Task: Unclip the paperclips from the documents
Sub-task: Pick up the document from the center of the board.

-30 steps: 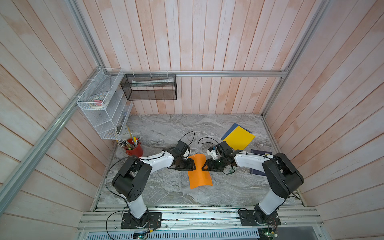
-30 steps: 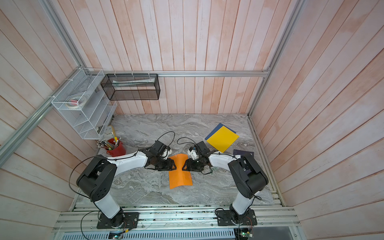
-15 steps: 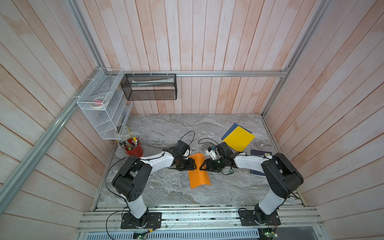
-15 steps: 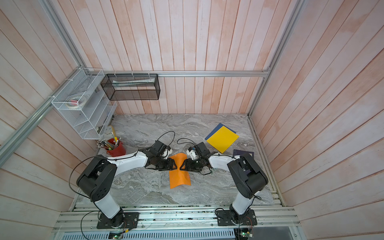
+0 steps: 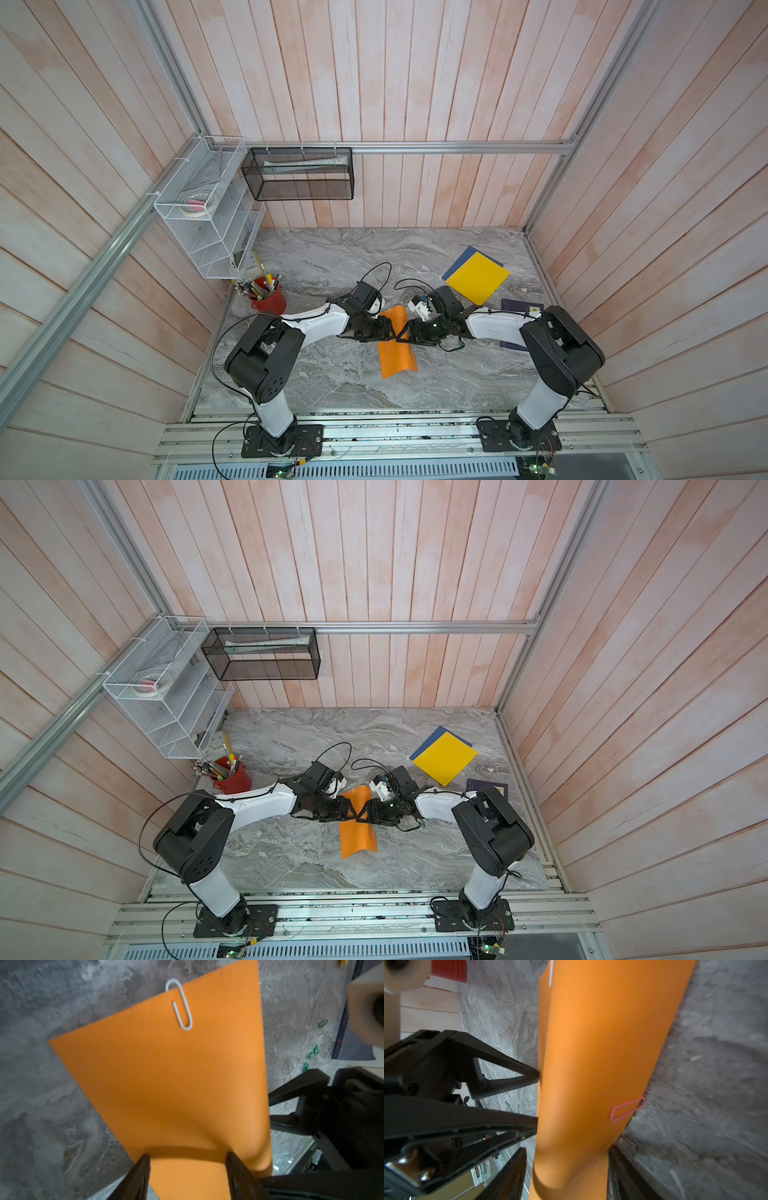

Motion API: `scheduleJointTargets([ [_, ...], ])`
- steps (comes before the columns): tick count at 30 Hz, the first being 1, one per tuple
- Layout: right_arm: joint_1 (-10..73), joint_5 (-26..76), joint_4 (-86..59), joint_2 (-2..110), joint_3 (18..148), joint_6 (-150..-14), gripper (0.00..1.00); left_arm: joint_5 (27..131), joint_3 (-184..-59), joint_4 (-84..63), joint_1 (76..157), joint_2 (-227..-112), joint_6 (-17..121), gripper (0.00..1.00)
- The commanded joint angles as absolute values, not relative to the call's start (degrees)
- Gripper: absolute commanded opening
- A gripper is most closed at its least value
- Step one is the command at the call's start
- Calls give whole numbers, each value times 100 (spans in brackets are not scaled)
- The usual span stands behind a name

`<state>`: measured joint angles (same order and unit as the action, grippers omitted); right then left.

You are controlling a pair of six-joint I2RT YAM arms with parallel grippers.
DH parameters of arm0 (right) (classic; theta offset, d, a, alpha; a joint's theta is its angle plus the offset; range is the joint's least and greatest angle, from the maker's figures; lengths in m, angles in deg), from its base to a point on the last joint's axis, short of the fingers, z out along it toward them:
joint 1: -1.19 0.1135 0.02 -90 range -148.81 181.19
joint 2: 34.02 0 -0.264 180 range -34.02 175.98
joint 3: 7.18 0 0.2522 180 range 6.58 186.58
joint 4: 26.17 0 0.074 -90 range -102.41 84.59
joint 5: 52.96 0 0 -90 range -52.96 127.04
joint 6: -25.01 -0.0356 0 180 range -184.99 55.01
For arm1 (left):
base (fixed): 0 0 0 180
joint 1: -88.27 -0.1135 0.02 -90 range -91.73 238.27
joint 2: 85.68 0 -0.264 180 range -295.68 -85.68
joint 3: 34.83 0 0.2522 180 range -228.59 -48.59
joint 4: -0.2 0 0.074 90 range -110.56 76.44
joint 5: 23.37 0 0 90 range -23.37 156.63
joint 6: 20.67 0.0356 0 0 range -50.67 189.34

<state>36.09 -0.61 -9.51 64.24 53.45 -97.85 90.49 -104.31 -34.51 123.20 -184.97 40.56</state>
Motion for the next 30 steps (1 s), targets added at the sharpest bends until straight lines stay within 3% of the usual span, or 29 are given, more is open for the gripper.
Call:
scheduleJointTargets([
  [1,3652,-146,-1023,6497,5281,-9803,56,9150,-10400,-3335,12346,-18510,4020,62],
  [9,3656,-145,-1109,6417,5246,-9856,34,9143,-10382,-3317,12360,-18479,4016,62],
  [14,3652,-181,-1133,6313,5203,-9873,25,9086,-10390,-3359,12355,-18398,4028,62],
  [30,3166,-698,-1809,5650,4731,-10133,21,8951,-10634,-3598,11947,-17576,4304,64],
])
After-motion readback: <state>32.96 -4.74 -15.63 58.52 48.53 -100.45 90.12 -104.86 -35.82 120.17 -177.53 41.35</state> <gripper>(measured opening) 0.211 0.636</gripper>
